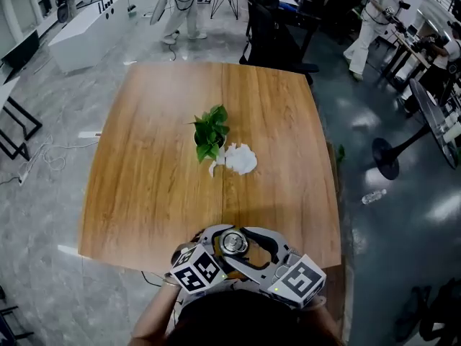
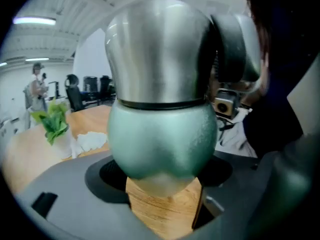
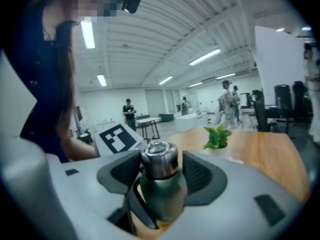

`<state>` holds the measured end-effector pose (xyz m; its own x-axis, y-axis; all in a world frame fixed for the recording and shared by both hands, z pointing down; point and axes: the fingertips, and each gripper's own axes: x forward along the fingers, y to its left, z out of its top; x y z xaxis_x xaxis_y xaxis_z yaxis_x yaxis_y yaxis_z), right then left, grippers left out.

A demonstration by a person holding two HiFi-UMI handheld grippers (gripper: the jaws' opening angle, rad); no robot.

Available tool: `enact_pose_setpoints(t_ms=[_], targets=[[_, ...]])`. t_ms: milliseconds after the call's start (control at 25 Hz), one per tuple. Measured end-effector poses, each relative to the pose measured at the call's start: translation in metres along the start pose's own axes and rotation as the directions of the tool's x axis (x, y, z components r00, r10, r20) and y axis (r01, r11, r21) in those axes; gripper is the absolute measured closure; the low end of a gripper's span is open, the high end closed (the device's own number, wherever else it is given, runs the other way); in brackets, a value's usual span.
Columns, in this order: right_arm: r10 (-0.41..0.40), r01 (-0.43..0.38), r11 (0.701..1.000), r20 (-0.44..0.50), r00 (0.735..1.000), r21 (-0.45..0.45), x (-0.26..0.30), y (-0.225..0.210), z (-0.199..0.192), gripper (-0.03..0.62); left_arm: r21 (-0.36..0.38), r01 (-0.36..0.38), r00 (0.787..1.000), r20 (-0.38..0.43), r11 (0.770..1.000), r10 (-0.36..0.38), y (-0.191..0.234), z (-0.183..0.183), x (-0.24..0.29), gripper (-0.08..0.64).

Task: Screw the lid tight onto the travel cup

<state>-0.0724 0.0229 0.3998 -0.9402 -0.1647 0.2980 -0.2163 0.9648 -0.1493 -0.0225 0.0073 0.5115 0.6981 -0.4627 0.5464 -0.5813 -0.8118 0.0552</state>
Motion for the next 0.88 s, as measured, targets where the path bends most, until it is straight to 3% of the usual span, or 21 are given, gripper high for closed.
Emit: enact_pose_setpoints(t_ms=[80,160,280,360,440,600,720,880], targets=[[0.127,-0.131,0.989,-0.053,0.99,-0.071,-0.001,0.014,-0.003,0.334,0.104,0.113,0.993,-0.047,0.988,-0.108,-0.016,-0.002,-0.005,0.169],[0.166,-0.175,0.977,-0.081,0.983,-0.119,0.0,0.02,-0.007,0.334,0.156,0.133,0.988,-0.098,0.979,-0.119,-0.019,-0.006,-0.006,0.169],[0.045,-0.049,0.986,-0.026,0.999,-0.158,0.005,0.01,-0.005,0.334,0.096,0.031,0.995,-0.101,0.995,-0.022,-0.002,-0.006,-0.001,0.169],[-0.053,0.056,0.992,0.03,0.998,-0.11,0.003,-0.002,-0.001,0.345,-0.012,-0.053,0.996,-0.07,0.999,0.052,0.009,-0.002,0.003,0.169],[-0.081,0.083,0.995,0.04,0.996,-0.059,-0.002,-0.011,-0.002,0.35,-0.069,-0.091,0.995,-0.059,0.993,0.087,0.013,0.001,0.007,0.169],[-0.084,0.084,0.994,0.003,0.996,-0.064,-0.004,-0.018,-0.016,0.35,-0.008,-0.148,0.982,-0.121,0.989,0.146,0.021,-0.01,0.015,0.169],[-0.129,0.128,0.99,-0.016,0.992,-0.057,-0.007,-0.023,-0.025,0.35,-0.002,-0.217,0.968,-0.127,0.976,0.215,0.029,-0.02,0.023,0.169],[-0.188,0.187,0.982,0.056,0.981,0.018,-0.022,-0.032,-0.015,0.35,-0.136,-0.336,0.94,-0.105,0.932,0.324,0.045,-0.035,0.02,0.169]])
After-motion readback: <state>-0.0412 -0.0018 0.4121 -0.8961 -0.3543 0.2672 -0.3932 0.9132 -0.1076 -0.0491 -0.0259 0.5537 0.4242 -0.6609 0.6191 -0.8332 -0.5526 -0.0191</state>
